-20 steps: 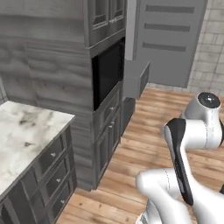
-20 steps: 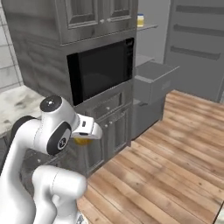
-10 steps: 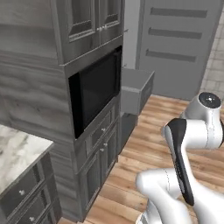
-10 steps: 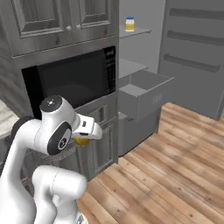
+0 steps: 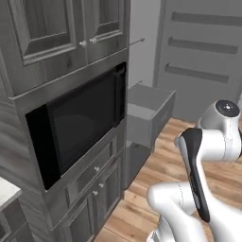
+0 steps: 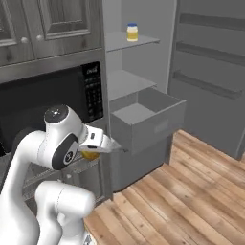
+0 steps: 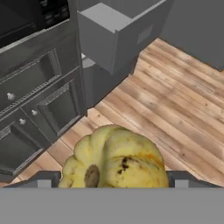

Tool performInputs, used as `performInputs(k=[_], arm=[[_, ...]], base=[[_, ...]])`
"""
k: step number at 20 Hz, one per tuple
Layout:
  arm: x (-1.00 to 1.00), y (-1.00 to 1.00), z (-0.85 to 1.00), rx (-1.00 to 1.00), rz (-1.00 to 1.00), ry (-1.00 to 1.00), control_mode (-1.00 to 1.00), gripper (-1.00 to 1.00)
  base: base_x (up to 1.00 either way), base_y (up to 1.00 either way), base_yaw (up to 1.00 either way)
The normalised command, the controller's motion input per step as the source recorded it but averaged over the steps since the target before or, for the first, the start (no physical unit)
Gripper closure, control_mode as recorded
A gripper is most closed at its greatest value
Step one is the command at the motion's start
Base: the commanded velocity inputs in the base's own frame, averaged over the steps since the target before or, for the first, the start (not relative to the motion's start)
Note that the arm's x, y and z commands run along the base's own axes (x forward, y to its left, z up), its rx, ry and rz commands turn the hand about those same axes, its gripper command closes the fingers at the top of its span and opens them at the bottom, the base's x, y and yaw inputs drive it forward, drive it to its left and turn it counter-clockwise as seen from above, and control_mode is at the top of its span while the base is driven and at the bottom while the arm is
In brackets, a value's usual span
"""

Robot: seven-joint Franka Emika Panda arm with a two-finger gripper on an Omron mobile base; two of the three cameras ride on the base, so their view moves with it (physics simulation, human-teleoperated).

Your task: Place the squash and lime inside the fridge drawer. Close the drawer after placing the vegetables.

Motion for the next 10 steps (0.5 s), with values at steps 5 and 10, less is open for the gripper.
performInputs(k=[5,10], arm=[[0.00,0.00,0.00,0.00,0.00,0.00,1.00,1.00],[0.00,0.00,0.00,0.00,0.00,0.00,1.00,1.00]], base=[[1.00,-0.54,0.31],[1.00,-0.52,0.33]])
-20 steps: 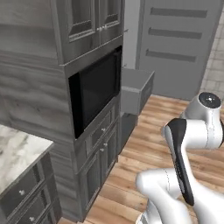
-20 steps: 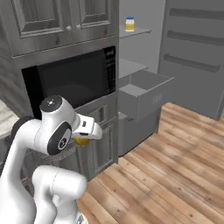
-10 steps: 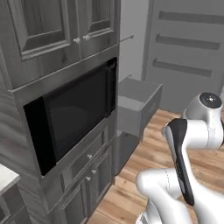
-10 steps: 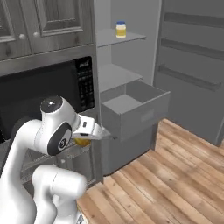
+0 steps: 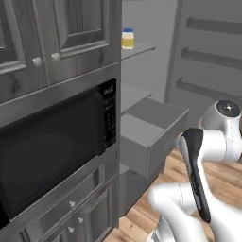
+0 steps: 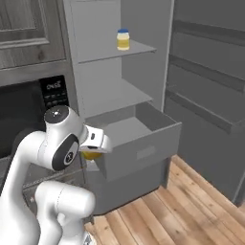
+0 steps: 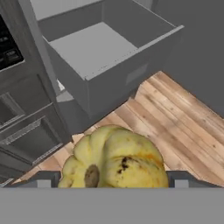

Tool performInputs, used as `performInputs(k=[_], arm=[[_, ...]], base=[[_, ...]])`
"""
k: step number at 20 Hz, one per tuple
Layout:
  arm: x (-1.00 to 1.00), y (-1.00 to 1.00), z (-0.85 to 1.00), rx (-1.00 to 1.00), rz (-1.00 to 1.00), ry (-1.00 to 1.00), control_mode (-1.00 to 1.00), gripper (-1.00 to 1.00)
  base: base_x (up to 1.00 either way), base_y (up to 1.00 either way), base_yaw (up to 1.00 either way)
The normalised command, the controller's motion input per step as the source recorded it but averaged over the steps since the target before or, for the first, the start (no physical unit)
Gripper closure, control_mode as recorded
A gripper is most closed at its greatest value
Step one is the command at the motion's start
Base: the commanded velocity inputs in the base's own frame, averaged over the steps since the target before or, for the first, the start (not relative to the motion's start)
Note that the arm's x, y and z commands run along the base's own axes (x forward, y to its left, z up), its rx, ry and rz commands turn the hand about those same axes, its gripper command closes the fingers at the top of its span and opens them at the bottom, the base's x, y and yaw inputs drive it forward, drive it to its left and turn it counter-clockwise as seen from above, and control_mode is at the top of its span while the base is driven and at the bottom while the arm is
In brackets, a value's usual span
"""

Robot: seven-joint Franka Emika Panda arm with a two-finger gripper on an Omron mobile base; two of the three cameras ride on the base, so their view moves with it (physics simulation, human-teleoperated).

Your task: Place the squash and lime inside the fridge drawer. Close the drawer after placing the vegetables.

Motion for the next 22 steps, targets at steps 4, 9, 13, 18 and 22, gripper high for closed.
performInputs(k=[4,9,13,18,22], arm=[[0.00,0.00,0.00,0.00,0.00,0.00,1.00,1.00],[0.00,0.00,0.00,0.00,0.00,0.00,1.00,1.00],[0.10,-0.03,-0.05,0.01,0.08,0.00,-1.00,1.00],[0.89,-0.34,-0.18,0.10,0.30,0.09,-1.00,1.00],[1.00,-0.08,-0.23,0.07,0.18,0.21,-1.00,1.00]], base=[[0.88,-0.43,0.35],[0.59,-0.22,0.38],[0.19,-0.03,0.26],[0.00,0.00,0.00],[0.00,0.00,0.00]])
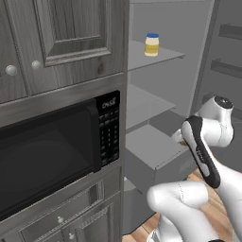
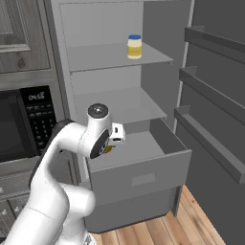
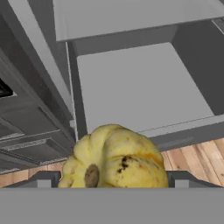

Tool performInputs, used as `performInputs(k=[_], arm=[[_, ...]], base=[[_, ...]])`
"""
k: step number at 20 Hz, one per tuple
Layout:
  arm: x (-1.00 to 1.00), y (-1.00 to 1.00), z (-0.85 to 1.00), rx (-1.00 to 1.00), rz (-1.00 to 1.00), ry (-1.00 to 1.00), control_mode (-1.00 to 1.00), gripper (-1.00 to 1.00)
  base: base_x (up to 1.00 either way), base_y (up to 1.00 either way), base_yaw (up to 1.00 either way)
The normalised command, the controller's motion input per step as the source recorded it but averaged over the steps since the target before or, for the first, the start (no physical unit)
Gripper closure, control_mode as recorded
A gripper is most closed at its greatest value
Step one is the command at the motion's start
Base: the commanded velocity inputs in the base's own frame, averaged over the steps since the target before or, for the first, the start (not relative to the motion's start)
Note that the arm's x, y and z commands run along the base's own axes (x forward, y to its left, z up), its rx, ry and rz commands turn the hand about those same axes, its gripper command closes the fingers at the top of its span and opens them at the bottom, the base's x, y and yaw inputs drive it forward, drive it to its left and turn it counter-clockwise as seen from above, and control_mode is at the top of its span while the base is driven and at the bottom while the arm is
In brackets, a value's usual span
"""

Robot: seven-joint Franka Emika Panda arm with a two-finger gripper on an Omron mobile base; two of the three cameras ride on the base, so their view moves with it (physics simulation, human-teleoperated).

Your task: Place the squash and lime inside the fridge drawer. Close the drawer after placing the vegetables.

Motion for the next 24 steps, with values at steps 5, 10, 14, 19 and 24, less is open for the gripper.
performInputs(k=[5,10,14,19,24], arm=[[0.76,0.00,-0.35,0.02,0.01,0.29,-1.00,1.00],[0.56,-0.13,-0.57,0.04,0.05,0.25,-1.00,1.00],[0.31,-0.32,-0.69,0.01,0.09,0.11,-1.00,1.00],[0.04,-0.17,-0.46,0.00,0.07,0.00,-1.00,1.00],[-0.08,-0.17,-0.32,0.00,0.05,-0.02,-1.00,1.00]], base=[[0.00,0.00,0.00],[0.00,0.00,0.00],[0.00,0.00,0.00],[0.00,0.00,0.00],[0.00,0.00,0.00]])
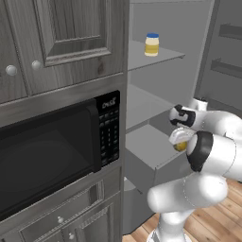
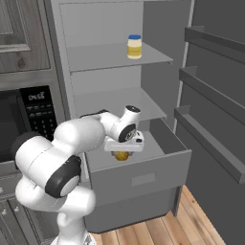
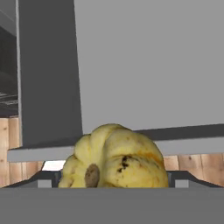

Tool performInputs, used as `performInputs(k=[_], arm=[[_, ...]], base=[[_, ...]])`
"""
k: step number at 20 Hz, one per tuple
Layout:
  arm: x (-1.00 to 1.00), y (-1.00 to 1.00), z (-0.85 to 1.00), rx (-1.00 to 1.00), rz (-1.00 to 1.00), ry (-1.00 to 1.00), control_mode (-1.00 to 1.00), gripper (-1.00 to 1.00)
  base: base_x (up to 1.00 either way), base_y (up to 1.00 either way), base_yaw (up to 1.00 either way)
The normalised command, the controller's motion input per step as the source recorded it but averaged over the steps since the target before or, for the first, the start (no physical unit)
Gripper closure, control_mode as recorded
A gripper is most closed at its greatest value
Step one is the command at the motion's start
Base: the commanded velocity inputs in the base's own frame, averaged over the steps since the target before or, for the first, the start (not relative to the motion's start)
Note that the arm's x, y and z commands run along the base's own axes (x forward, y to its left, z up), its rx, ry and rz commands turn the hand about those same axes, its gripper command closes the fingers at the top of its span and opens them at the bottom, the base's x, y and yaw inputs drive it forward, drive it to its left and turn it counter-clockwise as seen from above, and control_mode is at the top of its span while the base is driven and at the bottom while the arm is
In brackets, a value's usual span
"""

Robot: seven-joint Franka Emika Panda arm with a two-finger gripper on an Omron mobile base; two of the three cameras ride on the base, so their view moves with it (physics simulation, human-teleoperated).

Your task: Place the squash and lime inside the fridge drawer. Close the drawer after placing the vegetables.

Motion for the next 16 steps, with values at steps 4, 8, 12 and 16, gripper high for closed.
performInputs(k=[4,8,12,16], arm=[[-0.29,-0.13,-0.28,0.00,0.03,-0.03,-1.00,1.00],[-0.45,-0.16,-0.27,0.00,0.00,0.00,-1.00,1.00],[-0.42,-0.16,-0.13,0.00,0.00,0.00,-1.00,1.00],[0.29,-0.04,0.52,0.00,0.00,0.02,-1.00,1.00]], base=[[0.00,0.00,0.00],[0.00,0.00,0.00],[0.00,0.00,0.00],[0.00,0.00,0.00]])
